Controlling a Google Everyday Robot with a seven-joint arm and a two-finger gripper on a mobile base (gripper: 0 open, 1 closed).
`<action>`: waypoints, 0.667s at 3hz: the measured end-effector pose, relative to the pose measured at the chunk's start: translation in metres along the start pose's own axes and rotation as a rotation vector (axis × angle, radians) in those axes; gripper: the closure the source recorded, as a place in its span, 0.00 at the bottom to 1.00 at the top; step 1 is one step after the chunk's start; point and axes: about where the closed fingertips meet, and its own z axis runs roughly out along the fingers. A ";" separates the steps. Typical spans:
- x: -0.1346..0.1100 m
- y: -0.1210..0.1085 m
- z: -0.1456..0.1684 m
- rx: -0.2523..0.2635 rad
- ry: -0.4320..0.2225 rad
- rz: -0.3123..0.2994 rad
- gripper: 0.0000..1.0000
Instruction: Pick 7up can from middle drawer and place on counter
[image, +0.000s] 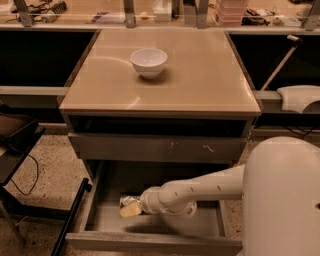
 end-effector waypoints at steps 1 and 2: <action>0.001 0.001 0.003 0.004 0.004 0.000 0.00; 0.019 0.003 0.023 -0.002 0.019 0.051 0.00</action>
Offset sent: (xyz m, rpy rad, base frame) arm -0.0116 0.0154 -0.0685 0.0267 0.1124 -0.0851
